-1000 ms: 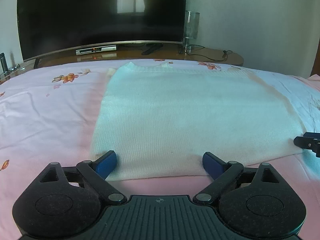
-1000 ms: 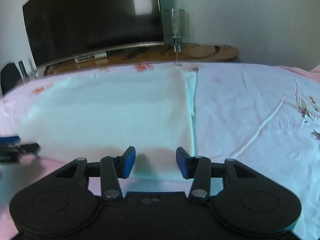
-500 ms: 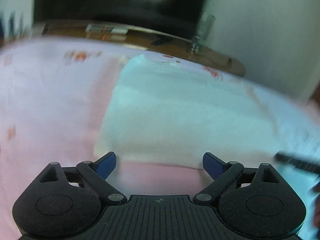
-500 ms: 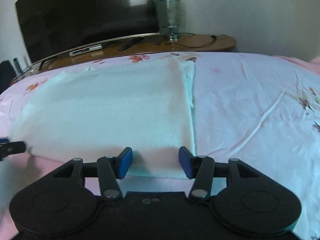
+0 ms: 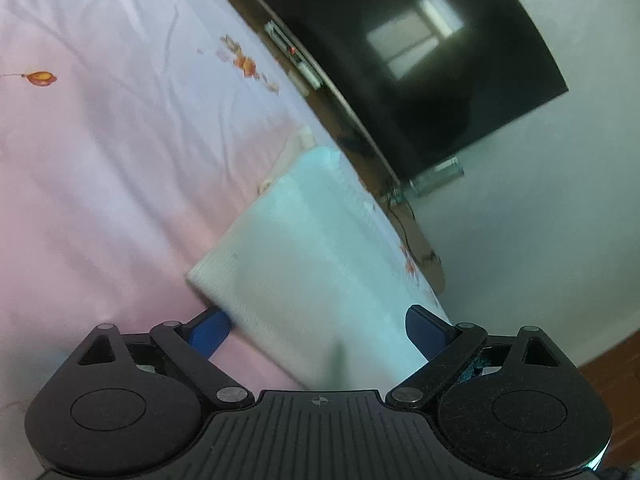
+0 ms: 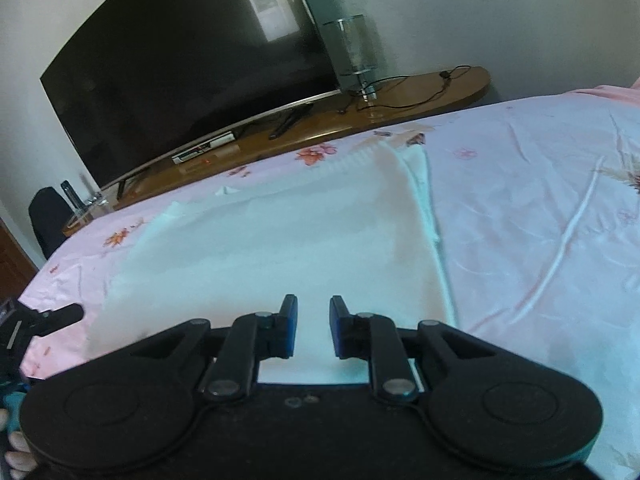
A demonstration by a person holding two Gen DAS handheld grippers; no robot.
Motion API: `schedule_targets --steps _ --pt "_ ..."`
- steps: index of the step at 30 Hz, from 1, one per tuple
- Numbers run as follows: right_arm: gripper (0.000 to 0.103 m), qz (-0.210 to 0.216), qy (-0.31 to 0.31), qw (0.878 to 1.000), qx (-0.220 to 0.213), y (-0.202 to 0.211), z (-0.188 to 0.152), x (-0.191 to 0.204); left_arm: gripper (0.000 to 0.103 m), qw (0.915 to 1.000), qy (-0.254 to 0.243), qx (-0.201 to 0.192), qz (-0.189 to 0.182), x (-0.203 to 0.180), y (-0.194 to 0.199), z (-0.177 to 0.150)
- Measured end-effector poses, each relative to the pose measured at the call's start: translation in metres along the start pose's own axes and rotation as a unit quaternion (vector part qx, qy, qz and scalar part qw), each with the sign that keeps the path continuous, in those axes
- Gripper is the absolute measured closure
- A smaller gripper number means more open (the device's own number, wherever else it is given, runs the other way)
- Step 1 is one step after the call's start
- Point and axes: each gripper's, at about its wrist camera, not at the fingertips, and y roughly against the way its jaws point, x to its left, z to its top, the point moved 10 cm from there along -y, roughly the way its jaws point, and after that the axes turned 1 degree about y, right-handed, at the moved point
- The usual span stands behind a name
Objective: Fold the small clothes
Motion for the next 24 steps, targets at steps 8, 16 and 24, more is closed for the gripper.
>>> schedule_targets --steps 8,16,24 --pt "0.083 0.03 -0.003 1.0 0.004 -0.023 0.011 0.018 0.01 0.9991 0.025 -0.034 0.002 -0.01 -0.023 0.012" --pt "0.088 0.062 -0.006 0.998 0.011 -0.059 0.022 0.033 0.028 0.9972 0.05 -0.056 -0.008 -0.01 -0.036 0.023" --pt "0.099 0.105 0.01 0.994 0.016 -0.09 0.03 0.058 0.083 0.9965 0.078 -0.019 -0.024 0.018 -0.05 0.027"
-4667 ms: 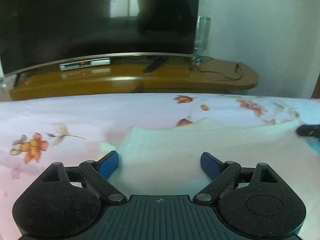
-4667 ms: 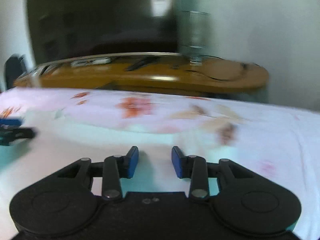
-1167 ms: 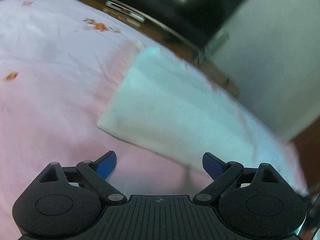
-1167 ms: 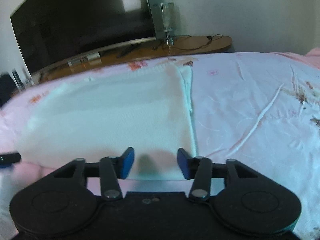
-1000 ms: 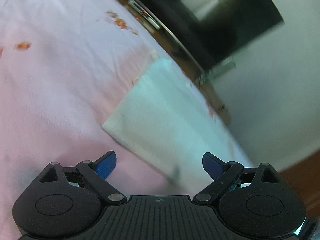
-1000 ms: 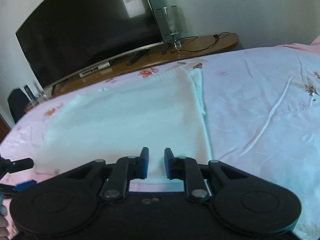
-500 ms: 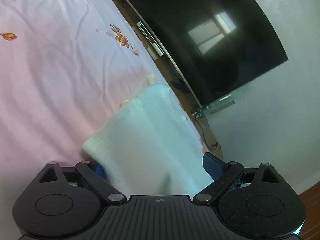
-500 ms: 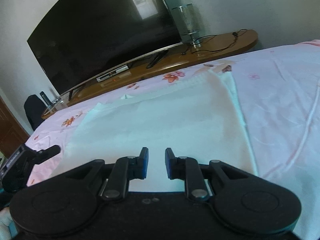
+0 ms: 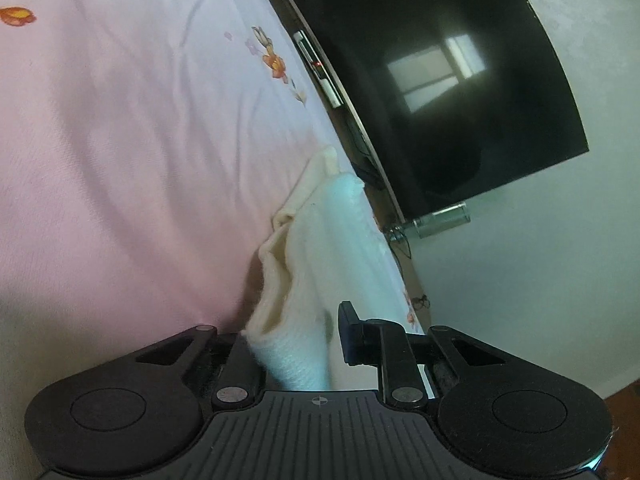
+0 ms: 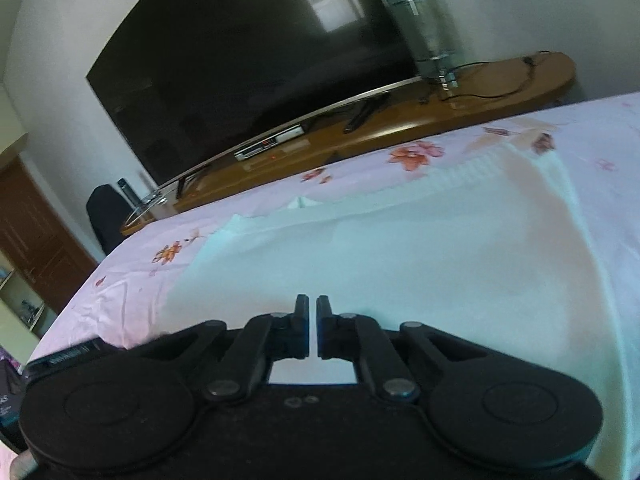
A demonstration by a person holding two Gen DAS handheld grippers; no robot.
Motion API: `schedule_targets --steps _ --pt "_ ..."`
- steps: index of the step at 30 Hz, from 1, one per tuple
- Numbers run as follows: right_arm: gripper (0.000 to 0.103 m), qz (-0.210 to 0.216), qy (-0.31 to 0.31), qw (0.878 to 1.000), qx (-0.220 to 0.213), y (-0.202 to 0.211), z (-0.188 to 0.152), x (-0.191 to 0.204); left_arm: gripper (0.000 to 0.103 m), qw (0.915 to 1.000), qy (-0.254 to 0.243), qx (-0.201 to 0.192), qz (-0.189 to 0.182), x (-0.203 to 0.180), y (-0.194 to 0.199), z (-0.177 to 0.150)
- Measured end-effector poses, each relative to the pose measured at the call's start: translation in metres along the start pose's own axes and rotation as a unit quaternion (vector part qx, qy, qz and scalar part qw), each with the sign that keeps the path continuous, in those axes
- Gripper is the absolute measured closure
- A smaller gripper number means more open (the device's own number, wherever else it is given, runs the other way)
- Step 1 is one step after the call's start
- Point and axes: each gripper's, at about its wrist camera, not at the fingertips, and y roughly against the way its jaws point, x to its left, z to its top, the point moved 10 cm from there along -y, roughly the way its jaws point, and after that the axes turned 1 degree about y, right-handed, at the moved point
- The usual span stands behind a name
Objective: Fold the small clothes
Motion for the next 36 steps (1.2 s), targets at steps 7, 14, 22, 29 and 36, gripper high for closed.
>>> schedule_targets --steps 7,14,22,29,36 --pt "0.103 -0.009 -0.014 0.999 0.033 -0.025 -0.021 -0.013 0.09 0.9944 -0.103 0.017 0.017 -0.029 -0.008 0.002" --pt "0.103 -0.004 -0.029 0.999 0.03 -0.021 -0.022 -0.016 0.09 0.9583 -0.268 0.083 -0.055 -0.141 -0.024 -0.03" --pt "0.092 -0.036 -0.138 0.989 -0.034 0.044 -0.002 -0.084 0.09 0.879 -0.39 0.229 -0.151 -0.225 -0.052 -0.162" --pt "0.089 -0.067 -0.12 0.989 -0.061 0.11 -0.008 -0.124 0.017 0.9365 -0.348 0.033 0.028 -0.154 -0.015 -0.092" --pt "0.09 -0.02 -0.071 0.997 -0.011 0.041 -0.01 -0.047 0.016 0.9498 -0.306 0.005 0.063 -0.114 -0.005 -0.033"
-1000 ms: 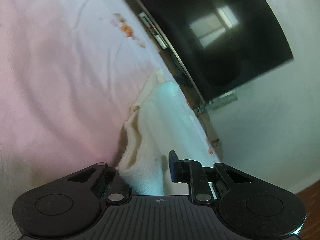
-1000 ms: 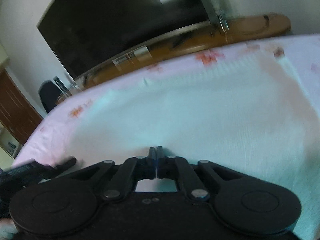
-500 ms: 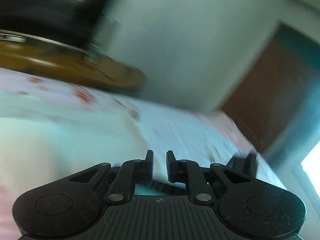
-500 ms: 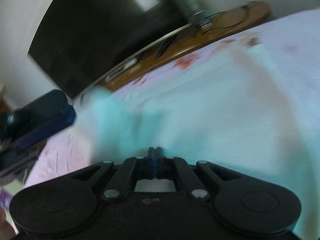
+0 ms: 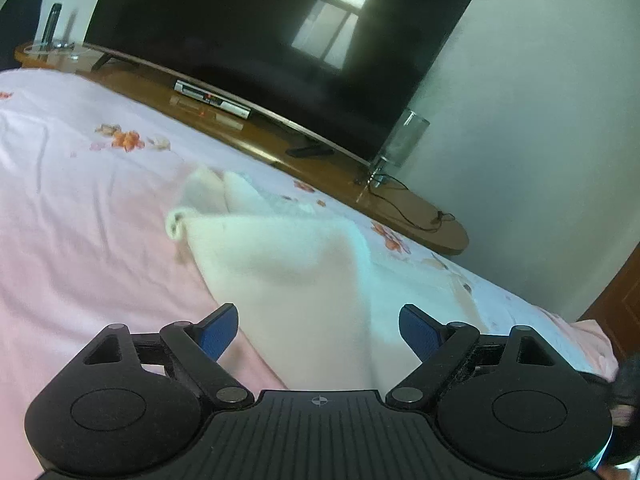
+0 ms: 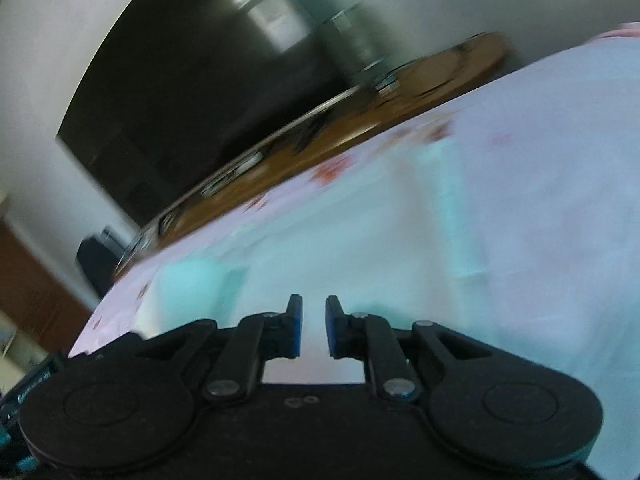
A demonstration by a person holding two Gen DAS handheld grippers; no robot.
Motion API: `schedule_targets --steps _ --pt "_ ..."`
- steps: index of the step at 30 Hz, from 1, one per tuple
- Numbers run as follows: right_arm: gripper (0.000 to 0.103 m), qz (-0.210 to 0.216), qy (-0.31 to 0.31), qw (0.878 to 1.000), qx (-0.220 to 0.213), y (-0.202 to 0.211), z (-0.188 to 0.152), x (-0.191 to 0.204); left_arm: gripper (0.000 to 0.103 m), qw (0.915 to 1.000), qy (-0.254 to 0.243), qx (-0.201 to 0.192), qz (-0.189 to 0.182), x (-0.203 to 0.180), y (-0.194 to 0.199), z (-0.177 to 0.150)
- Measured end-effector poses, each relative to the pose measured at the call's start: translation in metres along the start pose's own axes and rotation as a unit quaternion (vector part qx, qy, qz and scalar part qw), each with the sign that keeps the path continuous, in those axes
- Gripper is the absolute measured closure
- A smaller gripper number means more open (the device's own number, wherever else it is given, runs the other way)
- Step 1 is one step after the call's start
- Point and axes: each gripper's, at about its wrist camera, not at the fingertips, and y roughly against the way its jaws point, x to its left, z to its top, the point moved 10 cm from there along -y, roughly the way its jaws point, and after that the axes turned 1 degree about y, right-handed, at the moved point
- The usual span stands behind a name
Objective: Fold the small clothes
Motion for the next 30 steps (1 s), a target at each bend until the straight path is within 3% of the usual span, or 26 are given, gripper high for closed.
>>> schedule_targets --steps 3,7,9,10,11,14,20,21,24,26,27,28,30 --pt "0.091 0.017 -0.007 0.999 0.026 -0.035 -0.008 0.022 0.016 0.9999 0.008 0.01 0.004 0.009 -0.003 0.01" --pt "0.092 0.051 0.037 0.997 0.042 -0.058 -0.018 0.064 0.016 0.9998 0.02 0.01 0.001 0.02 0.0 0.012" --pt "0.097 0.133 0.083 0.987 0.047 -0.055 -0.026 0.104 0.016 0.999 0.042 0.016 0.0 0.034 0.001 0.008" --pt "0.097 0.145 0.122 0.981 0.048 -0.051 -0.031 0.118 0.016 0.9985 0.051 0.02 0.008 0.042 0.002 0.003" --pt "0.097 0.142 0.141 0.979 0.042 -0.048 -0.032 0.124 0.016 0.9977 0.062 0.024 0.01 0.05 0.0 -0.001" --pt "0.096 0.109 0.115 0.987 0.026 -0.045 -0.022 0.103 0.016 0.9946 0.097 0.034 0.01 0.065 -0.007 -0.018" --pt "0.096 0.041 0.096 0.994 0.015 -0.049 -0.013 0.058 0.016 0.9859 0.167 0.002 0.0 0.085 -0.015 -0.025" --pt "0.096 0.03 0.089 0.996 0.007 -0.047 -0.01 0.052 0.028 0.9844 0.176 -0.006 -0.001 0.086 -0.015 -0.026" --pt "0.096 0.007 0.08 0.997 -0.002 -0.046 -0.007 0.042 0.097 0.9813 0.191 0.022 0.006 0.093 -0.032 -0.034" --pt "0.096 -0.004 0.084 0.996 0.009 -0.054 -0.009 0.039 0.097 0.9814 0.192 0.005 -0.006 0.09 -0.032 -0.026" --pt "0.103 -0.02 0.09 0.996 0.02 -0.059 -0.012 0.035 0.097 0.9874 0.157 -0.007 -0.016 0.078 -0.026 -0.016" --pt "0.103 -0.024 0.094 0.995 0.02 -0.058 -0.014 0.034 0.097 0.9935 0.107 -0.019 -0.034 0.056 -0.021 -0.004" --pt "0.103 -0.02 0.088 0.996 0.02 -0.063 -0.017 0.033 0.097 0.996 0.039 -0.023 -0.077 0.01 -0.016 0.012"
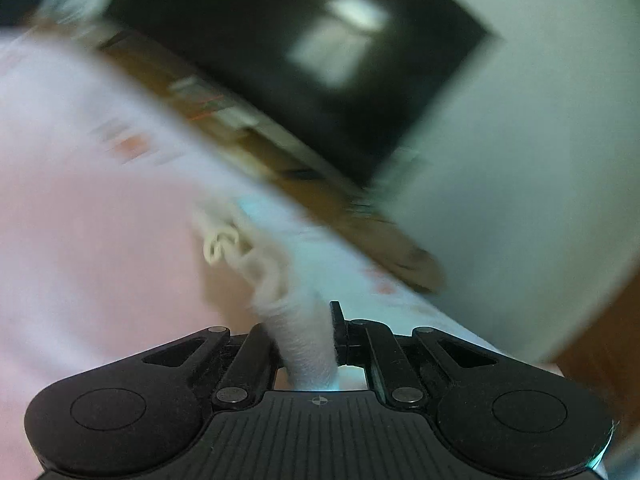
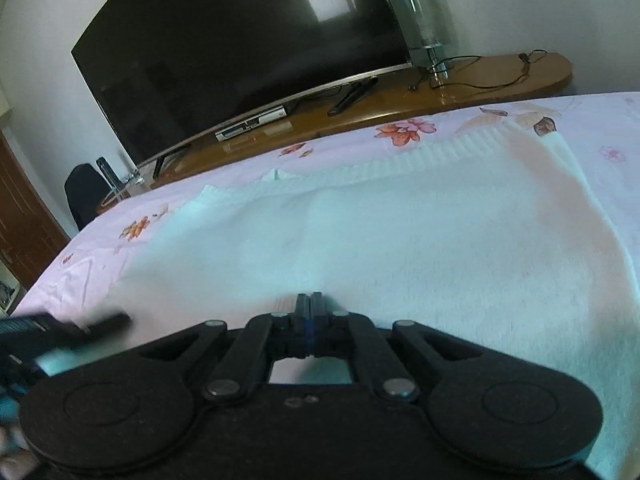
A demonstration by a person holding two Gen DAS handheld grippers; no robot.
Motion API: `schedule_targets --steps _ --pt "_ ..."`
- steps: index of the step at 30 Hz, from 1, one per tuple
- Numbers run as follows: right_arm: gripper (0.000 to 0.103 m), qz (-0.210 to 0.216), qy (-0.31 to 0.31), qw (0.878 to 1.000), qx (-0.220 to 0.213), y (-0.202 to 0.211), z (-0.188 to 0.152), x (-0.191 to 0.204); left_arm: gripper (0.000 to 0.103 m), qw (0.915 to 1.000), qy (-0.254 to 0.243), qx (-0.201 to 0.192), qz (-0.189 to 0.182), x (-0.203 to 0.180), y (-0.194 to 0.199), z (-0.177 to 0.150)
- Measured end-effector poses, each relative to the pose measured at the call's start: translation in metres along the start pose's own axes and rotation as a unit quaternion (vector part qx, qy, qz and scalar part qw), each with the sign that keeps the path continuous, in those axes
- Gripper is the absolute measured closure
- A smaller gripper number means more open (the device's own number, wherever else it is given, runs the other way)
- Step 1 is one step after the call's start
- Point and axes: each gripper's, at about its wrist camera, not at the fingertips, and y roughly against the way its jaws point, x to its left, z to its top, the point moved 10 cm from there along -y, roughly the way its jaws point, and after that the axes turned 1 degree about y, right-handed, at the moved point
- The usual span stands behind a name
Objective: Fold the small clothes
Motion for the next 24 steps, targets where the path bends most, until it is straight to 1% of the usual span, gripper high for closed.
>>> schedule_targets --steps 2,4,5,7,9,11,12,13,14,15,16,17,18,19,20,22,24 --pt "0.103 0.007 -0.016 1.0 -0.001 0.001 0.0 -0.003 0.097 0.9971 -0.055 0.017 -0.051 -0.048 -0.011 0.005" --pt "0.103 0.019 -0.071 0.997 -0.004 0.009 0.004 -0.015 0.097 0.9908 -0.091 0.042 -0.091 -0.088 -0.023 0.0" --pt "0.103 0.018 -0.103 0.994 -0.016 0.017 0.007 -0.025 0.097 0.9872 -0.106 0.056 -0.105 -0.105 -0.031 -0.006" --pt "0.099 0.005 -0.148 0.988 -0.052 0.045 0.014 -0.054 0.097 0.9791 -0.138 0.09 -0.12 -0.133 -0.047 -0.026" --pt "0.095 -0.01 -0.183 0.98 -0.077 0.077 0.018 -0.089 0.097 0.9723 -0.153 0.122 -0.129 -0.151 -0.064 -0.052" --pt "0.087 -0.023 -0.211 0.972 -0.099 0.105 0.02 -0.12 0.097 0.9651 -0.163 0.156 -0.133 -0.163 -0.085 -0.085" --pt "0.078 -0.028 -0.226 0.968 -0.109 0.118 0.02 -0.137 0.097 0.9595 -0.173 0.173 -0.139 -0.169 -0.093 -0.102" --pt "0.076 -0.032 -0.235 0.965 -0.113 0.128 0.019 -0.15 0.097 0.9509 -0.188 0.2 -0.142 -0.173 -0.101 -0.123" --pt "0.076 -0.036 -0.241 0.963 -0.115 0.136 0.018 -0.159 0.096 0.9397 -0.208 0.233 -0.139 -0.177 -0.107 -0.144" --pt "0.074 -0.038 -0.242 0.962 -0.116 0.143 0.018 -0.166 0.096 0.9325 -0.234 0.244 -0.127 -0.18 -0.109 -0.158" --pt "0.07 -0.038 -0.24 0.963 -0.116 0.148 0.017 -0.17 0.085 0.9291 -0.268 0.227 -0.115 -0.185 -0.104 -0.163" --pt "0.066 -0.037 -0.237 0.964 -0.115 0.153 0.017 -0.172 0.069 0.9243 -0.285 0.224 -0.12 -0.19 -0.099 -0.166" --pt "0.057 -0.034 -0.23 0.966 -0.116 0.156 0.018 -0.173 0.041 0.9204 -0.285 0.227 -0.143 -0.195 -0.09 -0.166" --pt "0.049 -0.029 -0.22 0.968 -0.117 0.158 0.021 -0.17 0.026 0.9238 -0.274 0.218 -0.157 -0.197 -0.082 -0.16" --pt "0.047 -0.024 -0.207 0.971 -0.116 0.16 0.023 -0.167 0.025 0.9299 -0.265 0.197 -0.162 -0.195 -0.072 -0.149" --pt "0.047 -0.016 -0.193 0.975 -0.109 0.162 0.025 -0.163 0.025 0.9362 -0.248 0.188 -0.163 -0.183 -0.058 -0.131" --pt "0.047 -0.005 -0.181 0.978 -0.102 0.157 0.028 -0.158 0.025 0.949 -0.21 0.167 -0.166 -0.161 -0.042 -0.109"
